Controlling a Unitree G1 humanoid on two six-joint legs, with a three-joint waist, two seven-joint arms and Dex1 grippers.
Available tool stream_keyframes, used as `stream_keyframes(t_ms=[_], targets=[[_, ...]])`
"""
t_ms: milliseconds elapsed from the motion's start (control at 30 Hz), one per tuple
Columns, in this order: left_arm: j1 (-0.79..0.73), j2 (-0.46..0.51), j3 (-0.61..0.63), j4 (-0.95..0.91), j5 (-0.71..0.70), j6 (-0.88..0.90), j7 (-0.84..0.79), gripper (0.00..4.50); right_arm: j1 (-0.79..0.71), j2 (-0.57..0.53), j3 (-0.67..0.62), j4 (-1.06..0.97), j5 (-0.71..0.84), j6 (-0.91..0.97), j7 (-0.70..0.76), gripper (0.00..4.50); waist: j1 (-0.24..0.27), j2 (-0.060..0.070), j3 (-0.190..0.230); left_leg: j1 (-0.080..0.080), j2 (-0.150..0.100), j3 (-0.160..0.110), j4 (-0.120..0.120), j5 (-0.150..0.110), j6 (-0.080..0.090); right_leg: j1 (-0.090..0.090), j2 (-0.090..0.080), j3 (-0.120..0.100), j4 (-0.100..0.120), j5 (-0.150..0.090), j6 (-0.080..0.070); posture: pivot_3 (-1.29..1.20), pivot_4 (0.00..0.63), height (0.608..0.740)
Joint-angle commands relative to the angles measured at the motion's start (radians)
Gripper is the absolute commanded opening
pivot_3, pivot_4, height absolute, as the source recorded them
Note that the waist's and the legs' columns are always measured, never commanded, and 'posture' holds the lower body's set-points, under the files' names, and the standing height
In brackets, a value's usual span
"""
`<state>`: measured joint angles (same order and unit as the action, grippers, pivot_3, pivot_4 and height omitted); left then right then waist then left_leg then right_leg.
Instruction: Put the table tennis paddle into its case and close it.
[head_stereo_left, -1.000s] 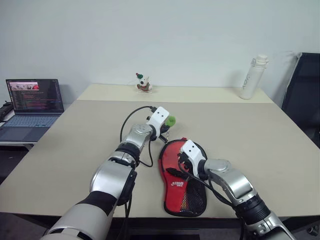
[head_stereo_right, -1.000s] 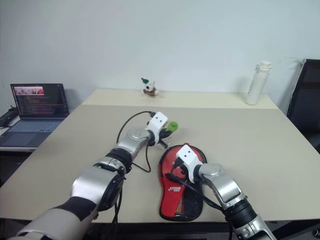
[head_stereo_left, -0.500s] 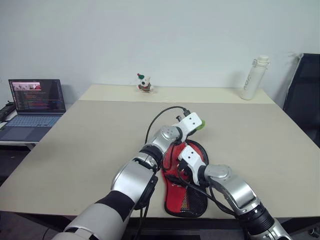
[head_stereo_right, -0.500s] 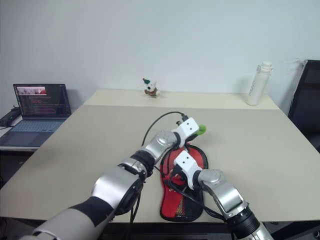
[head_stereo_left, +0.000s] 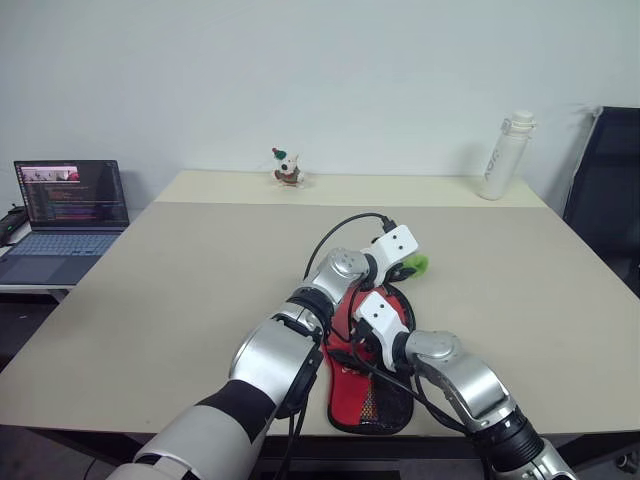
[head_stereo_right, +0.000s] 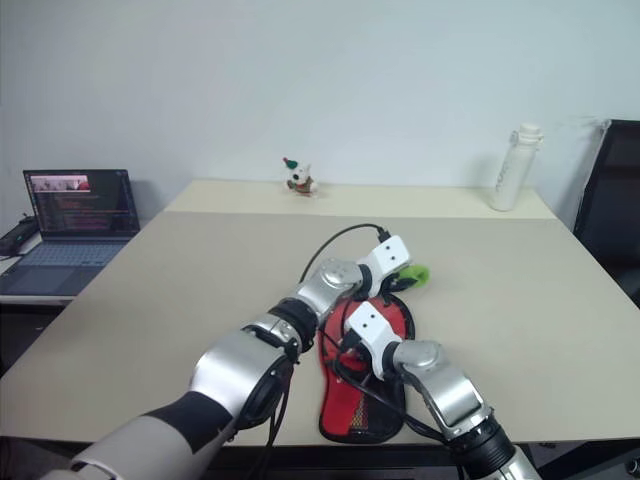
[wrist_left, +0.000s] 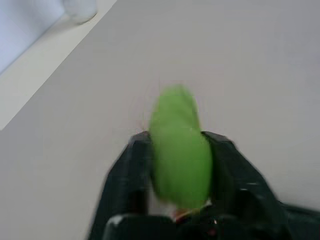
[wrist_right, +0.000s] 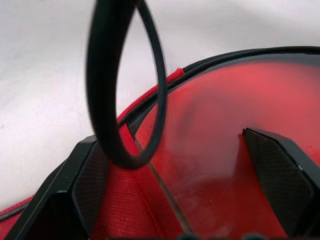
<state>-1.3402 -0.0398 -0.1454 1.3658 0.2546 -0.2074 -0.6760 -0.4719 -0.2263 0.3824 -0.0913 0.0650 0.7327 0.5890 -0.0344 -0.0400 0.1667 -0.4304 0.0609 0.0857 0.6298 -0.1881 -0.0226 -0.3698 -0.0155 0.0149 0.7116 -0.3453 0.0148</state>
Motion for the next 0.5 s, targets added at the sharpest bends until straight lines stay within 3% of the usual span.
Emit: stream_keyframes(t_ms=[33,233,500], targets=[[-0.007,0.016,0.007,-0.047,-0.021,-0.036,-0.103,2.74,0.030,0.009,0.042,0.151,-0.011,0.062,0.002,4.50,-0.005,0.000,-0.001,0.001,0.001,0.000,0.000,0.000,0.000,0.000,0.001,0.000,0.001,0.000,0.000,0.00,0.150,0.740],[0.019,0.095,0.033,-0.075,-0.042,-0.077,-0.156,2.74,0.000,0.050,0.012,0.166,0.005,0.064,-0.005,4.50,-0.020,0.001,-0.001,0.006,0.002,0.000,-0.001,0.000,0.001,0.003,0.002,0.001,0.004,-0.001,0.003,0.00,0.150,0.740],[0.048,0.264,0.126,-0.144,-0.143,-0.081,-0.201,2.74,0.000,0.017,-0.067,-0.060,0.119,0.203,0.039,4.50,-0.019,0.001,-0.001,0.000,0.002,-0.001,-0.001,0.000,0.001,-0.001,0.001,0.002,0.002,0.000,-0.001,0.00,0.150,0.740]])
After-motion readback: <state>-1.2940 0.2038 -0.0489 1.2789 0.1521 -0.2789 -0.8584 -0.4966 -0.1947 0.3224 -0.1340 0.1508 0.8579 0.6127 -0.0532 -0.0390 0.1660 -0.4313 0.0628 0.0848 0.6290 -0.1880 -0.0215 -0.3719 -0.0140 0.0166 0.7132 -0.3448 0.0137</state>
